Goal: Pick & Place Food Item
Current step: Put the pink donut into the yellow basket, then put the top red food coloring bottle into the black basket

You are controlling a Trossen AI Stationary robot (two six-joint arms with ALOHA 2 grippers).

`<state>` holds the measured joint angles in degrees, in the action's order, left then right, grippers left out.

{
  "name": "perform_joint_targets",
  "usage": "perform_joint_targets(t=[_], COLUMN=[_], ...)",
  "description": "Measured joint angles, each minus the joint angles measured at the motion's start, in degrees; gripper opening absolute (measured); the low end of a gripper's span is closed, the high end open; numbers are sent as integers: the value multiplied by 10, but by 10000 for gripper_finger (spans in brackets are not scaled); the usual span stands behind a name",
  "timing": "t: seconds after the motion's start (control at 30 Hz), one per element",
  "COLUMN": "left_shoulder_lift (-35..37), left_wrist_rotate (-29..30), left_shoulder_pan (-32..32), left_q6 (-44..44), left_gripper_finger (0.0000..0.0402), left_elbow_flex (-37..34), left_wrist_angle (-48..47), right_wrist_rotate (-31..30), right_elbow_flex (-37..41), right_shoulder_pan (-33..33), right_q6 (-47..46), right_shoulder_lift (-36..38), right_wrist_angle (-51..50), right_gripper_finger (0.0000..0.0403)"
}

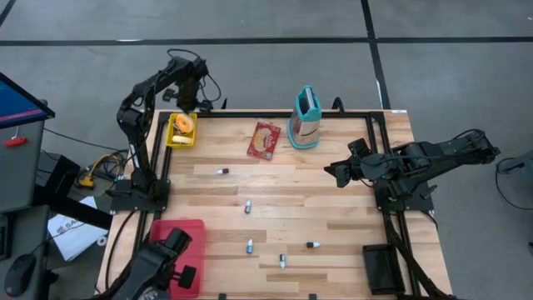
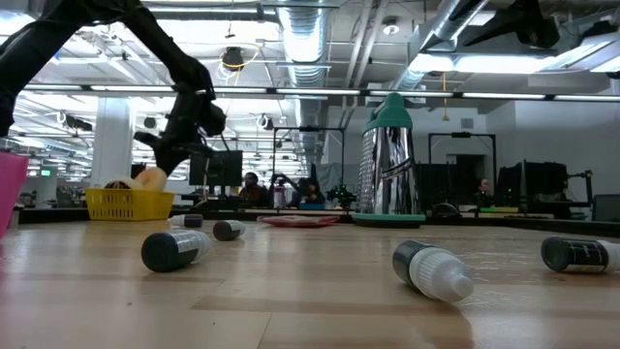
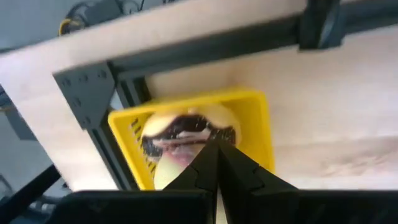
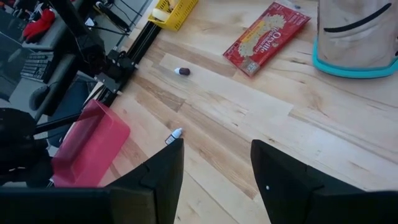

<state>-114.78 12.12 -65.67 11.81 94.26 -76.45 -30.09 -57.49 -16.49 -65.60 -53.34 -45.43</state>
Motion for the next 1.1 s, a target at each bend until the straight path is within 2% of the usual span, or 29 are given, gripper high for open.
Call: perform_joint_targets(t=[0.27, 0.43, 0.73, 0.93, 1.1], left_shoulder_lift=[71, 144, 298, 448, 556], left_wrist_rotate=[-7, -27, -53, -100, -135], left_shoulder_pan=[9, 28, 93, 219, 410], left_q6=[9, 42, 159, 256, 308], left_gripper_finger=[0, 0, 0, 0, 0], left_elbow_flex=[-49, -115, -239, -302, -385], left_wrist_angle=[-1, 4, 39, 132, 283], right_wrist_rotate=[-1, -35, -54, -64, -64], right_elbow_flex=[0, 0, 0, 0, 0], right_shoulder_pan=[-17, -36, -69, -89, -94], right_q6=[0, 0, 0, 0, 12], right_shoulder_lift=[0, 0, 0, 0, 0], right_wrist_angle=[2, 4, 8, 9, 9], right_gripper_finger=[179, 179, 179, 179, 179])
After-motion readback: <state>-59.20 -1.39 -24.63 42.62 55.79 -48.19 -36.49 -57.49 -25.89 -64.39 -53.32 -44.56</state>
